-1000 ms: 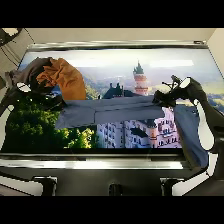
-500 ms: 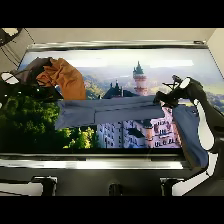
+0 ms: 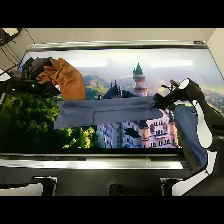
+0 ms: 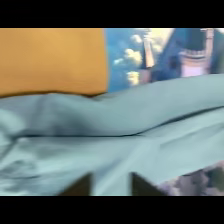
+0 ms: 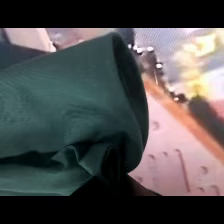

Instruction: Fold the shirts.

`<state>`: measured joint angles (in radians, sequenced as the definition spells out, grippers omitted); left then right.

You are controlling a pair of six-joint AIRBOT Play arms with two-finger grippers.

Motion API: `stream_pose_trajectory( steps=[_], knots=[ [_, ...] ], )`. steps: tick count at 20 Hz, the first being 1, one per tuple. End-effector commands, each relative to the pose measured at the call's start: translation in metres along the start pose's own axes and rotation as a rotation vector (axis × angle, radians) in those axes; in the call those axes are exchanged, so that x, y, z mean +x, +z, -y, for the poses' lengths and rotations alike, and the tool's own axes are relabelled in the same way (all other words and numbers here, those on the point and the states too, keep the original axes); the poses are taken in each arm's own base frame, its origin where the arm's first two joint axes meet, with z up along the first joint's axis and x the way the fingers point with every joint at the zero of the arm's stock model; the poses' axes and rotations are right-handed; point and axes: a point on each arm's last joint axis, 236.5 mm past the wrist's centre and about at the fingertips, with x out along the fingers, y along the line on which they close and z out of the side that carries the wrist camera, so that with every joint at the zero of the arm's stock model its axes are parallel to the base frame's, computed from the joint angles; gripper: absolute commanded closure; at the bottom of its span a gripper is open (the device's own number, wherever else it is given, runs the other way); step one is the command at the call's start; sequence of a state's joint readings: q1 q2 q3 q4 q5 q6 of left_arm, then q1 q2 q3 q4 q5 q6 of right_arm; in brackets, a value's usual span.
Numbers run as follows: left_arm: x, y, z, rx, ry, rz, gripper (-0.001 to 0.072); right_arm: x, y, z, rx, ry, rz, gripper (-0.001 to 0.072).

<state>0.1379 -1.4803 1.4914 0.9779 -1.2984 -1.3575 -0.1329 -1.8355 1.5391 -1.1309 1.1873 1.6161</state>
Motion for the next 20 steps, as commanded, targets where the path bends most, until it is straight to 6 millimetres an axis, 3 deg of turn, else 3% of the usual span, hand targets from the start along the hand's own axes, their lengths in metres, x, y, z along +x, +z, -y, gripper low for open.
stream_pose_trajectory(
  steps=[1,2,5,8,10,14,17,20],
  knots=[
    [0.012,-0.001,0.044,0.028,-0.097,-0.001,0.0625,-0.023,0.0,-0.043,-0.061,0.15,0.027,0.0667],
    [0.023,-0.006,0.059,0.054,-0.112,-0.015,0.0685,-0.037,0.0,-0.055,-0.08,0.179,0.049,0.0667],
    [0.076,-0.038,0.117,0.083,-0.179,-0.096,0.0684,-0.091,-0.013,-0.092,-0.138,0.259,0.098,0.067],
    [0.144,-0.087,0.177,0.126,-0.251,-0.192,0.0685,-0.15,-0.043,-0.114,-0.208,0.276,0.124,0.067],
    [0.175,-0.098,0.207,0.094,-0.305,-0.182,0.0685,-0.188,-0.063,-0.127,-0.227,0.286,0.162,0.067],
    [0.213,-0.107,0.238,-0.11,-0.43,-0.205,0.0685,-0.248,-0.102,-0.147,-0.241,0.311,0.238,0.067],
    [0.229,-0.115,0.273,-0.231,-0.537,-0.209,0.0685,-0.269,-0.135,-0.148,-0.236,0.306,0.21,0.0669],
    [0.251,-0.137,0.307,-0.286,-0.557,-0.185,0.0685,-0.284,-0.157,-0.15,-0.23,0.306,0.21,0.0669]
  ],
)
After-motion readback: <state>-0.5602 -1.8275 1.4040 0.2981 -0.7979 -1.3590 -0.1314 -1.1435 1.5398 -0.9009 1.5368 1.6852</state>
